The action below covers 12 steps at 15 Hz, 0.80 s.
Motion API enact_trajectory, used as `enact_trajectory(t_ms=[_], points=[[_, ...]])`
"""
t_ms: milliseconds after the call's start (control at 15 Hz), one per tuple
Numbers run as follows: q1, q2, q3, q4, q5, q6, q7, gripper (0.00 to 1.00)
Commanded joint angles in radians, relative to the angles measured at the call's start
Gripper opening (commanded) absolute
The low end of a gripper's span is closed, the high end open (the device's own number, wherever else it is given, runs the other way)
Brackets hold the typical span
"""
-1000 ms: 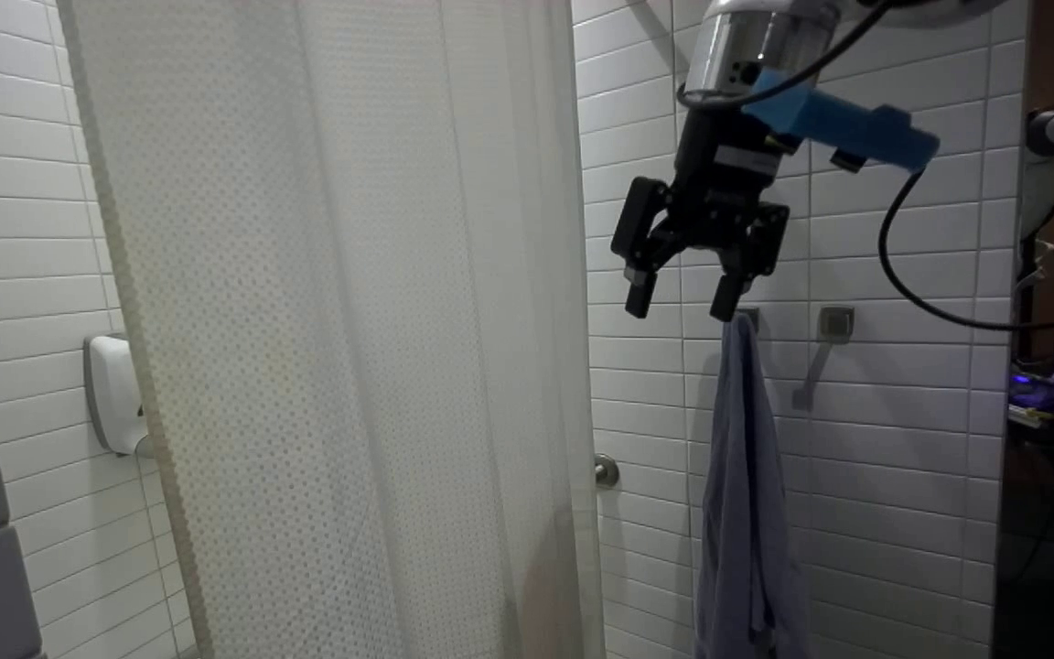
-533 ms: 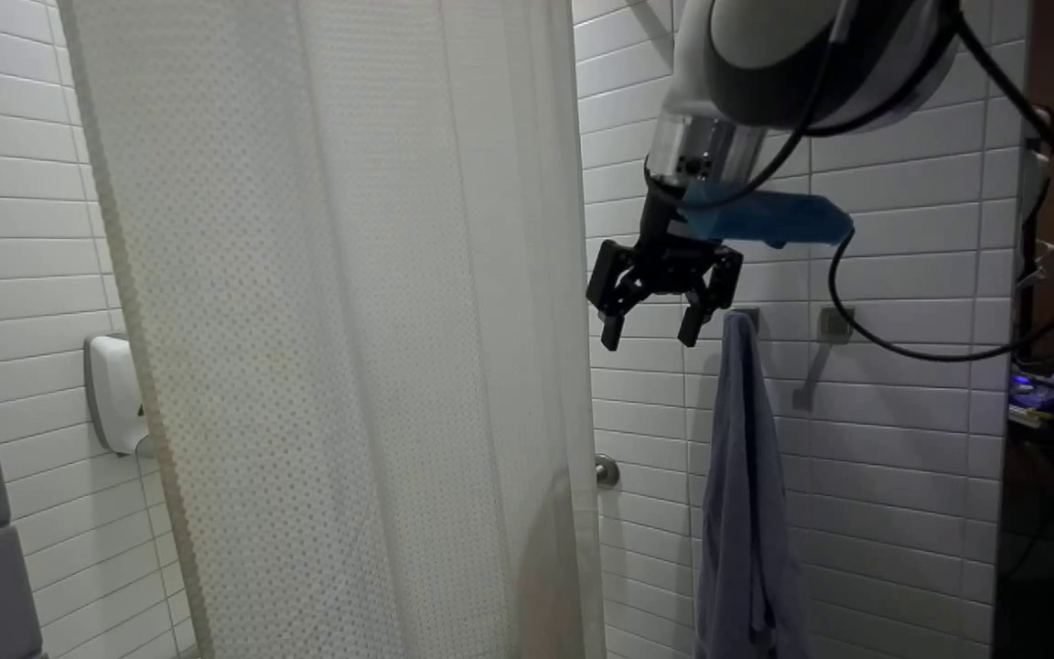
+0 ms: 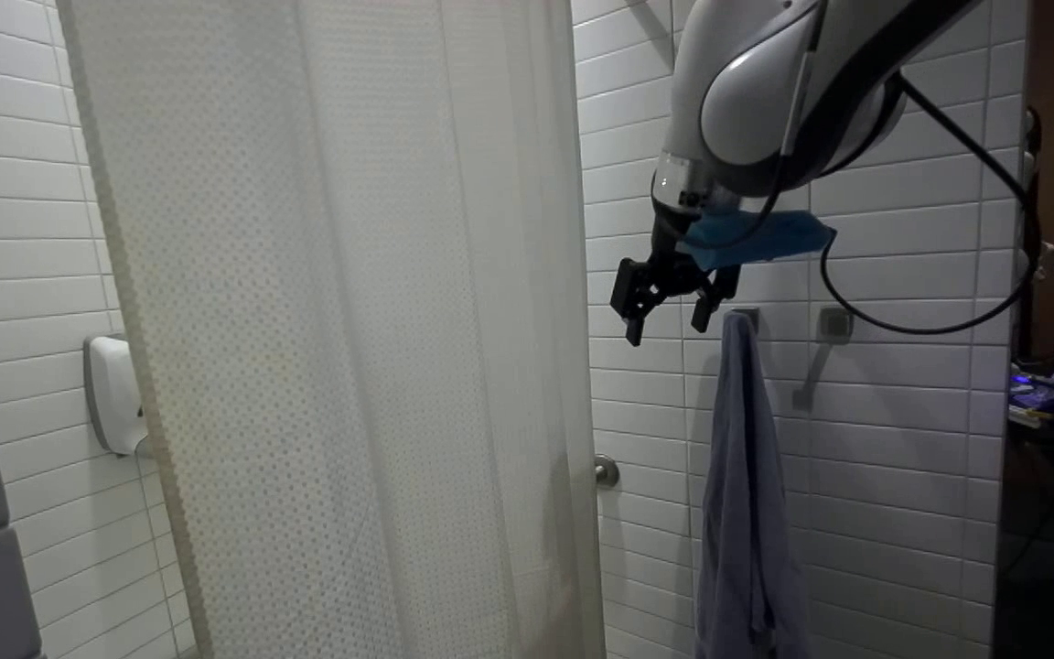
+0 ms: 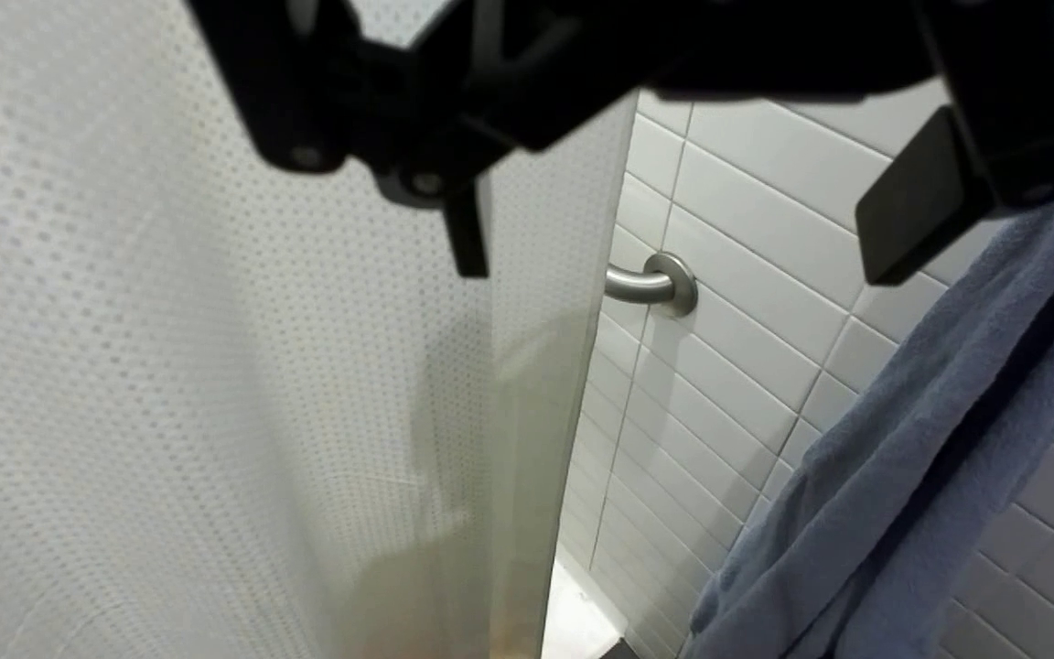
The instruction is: Move the shower curtain to the left
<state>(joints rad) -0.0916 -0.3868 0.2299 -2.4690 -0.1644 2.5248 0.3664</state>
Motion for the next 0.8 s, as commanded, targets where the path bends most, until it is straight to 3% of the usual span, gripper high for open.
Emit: enact_trajectory(t_ms=[0,733], points=[[0.012,0.013,-0.020,0.012,-0.016,-0.004,0.005,1.00],[0.023,0.036,-0.043,0.022,-0.010,0.020,-0.037,1.00]])
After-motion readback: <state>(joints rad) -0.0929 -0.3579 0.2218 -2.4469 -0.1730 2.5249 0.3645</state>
